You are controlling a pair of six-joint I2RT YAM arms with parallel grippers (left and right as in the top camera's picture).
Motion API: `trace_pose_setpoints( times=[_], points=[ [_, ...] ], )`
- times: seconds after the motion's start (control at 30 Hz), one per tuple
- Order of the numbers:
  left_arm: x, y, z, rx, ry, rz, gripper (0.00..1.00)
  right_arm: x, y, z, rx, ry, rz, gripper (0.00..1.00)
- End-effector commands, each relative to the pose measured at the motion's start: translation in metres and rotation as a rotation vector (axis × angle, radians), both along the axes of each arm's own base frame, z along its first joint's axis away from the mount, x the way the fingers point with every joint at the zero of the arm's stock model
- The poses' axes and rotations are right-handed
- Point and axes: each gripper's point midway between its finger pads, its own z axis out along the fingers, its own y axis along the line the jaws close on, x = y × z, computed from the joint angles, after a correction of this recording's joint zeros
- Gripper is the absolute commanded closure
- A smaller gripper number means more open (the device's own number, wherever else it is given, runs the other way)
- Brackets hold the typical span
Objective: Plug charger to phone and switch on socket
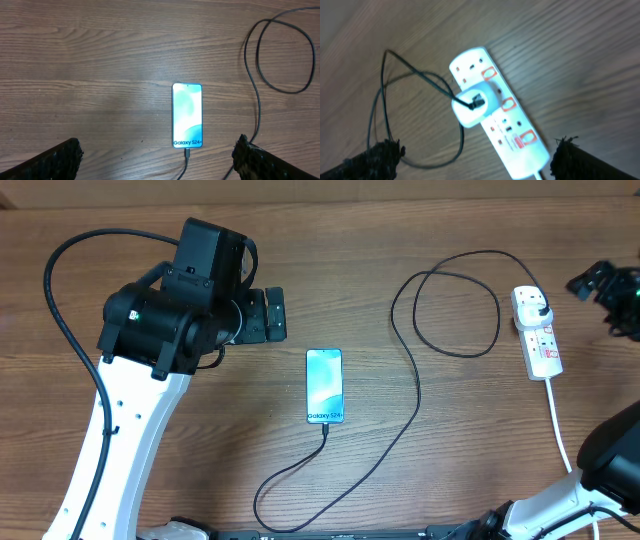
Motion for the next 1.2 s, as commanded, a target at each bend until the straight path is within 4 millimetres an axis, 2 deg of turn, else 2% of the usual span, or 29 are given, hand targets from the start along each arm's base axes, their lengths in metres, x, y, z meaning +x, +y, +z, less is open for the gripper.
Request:
trace_pose_setpoints(
  times=[0.0,0.2,0.37,0.5,0.67,0.9,1.07,1.17],
  points=[
    [0.003,0.003,0.001,0.019,-0.011,-0.006,0.00,0.002,0.017,-0.013,0.041,-0.051,0.085,0.00],
    [0.003,0.003,0.001,0.019,-0.010,-0.005,0.00,0.005,0.031,-0.048,0.094,-0.111,0.131,0.00],
    [0.003,0.003,0.001,0.019,-0.010,-0.004,0.01,0.009,0.036,-0.060,0.096,-0.145,0.147,0.00],
    [0.003,0.003,0.001,0.019,-0.010,-0.004,0.01,0.017,0.041,-0.064,0.074,-0.173,0.166,0.00],
    [0.003,0.003,0.001,0.019,-0.011,-0.004,0.00,0.024,0.030,-0.065,0.014,-0.160,0.104,0.00],
    [0.003,0.003,0.001,0.019,-0.010,-0.004,0.00,0.021,0.019,-0.070,-0.039,-0.122,0.060,0.00],
    [0.003,0.003,0.001,0.019,-0.011,-0.004,0.00,0.021,0.019,-0.072,-0.036,-0.120,0.060,0.00],
    [0.003,0.003,0.001,0.019,-0.010,-0.004,0.01,0.022,0.022,-0.084,-0.010,-0.106,0.067,0.00]
  ],
)
